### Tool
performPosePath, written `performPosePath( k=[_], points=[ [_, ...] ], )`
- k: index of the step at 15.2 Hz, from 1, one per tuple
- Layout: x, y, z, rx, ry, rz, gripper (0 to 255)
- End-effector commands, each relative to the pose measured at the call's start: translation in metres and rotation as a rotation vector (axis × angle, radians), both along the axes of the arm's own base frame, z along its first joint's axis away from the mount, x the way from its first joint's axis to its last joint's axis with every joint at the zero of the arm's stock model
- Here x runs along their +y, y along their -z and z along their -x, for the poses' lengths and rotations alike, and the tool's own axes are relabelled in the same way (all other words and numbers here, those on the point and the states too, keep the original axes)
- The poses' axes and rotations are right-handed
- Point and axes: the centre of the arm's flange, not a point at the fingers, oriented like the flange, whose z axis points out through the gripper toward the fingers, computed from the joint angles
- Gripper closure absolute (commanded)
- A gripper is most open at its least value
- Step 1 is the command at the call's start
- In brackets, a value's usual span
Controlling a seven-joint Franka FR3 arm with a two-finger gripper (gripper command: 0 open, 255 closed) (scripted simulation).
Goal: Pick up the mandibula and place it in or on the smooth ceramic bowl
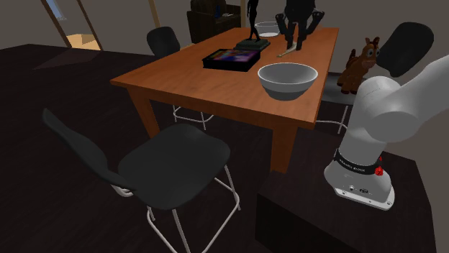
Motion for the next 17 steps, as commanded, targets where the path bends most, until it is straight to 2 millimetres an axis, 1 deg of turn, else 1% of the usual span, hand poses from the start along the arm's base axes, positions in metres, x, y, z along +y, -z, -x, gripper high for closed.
performPosePath(
  k=[1, 13, 17],
  points=[
    [-0.001, 0.009, 0.002, 0.001, 0.000, 0.000, 255],
    [-0.001, 0.072, 0.002, 0.001, 0.000, 0.000, 255],
    [-0.001, 0.072, 0.002, 0.001, 0.000, 0.000, 255]
  ],
)
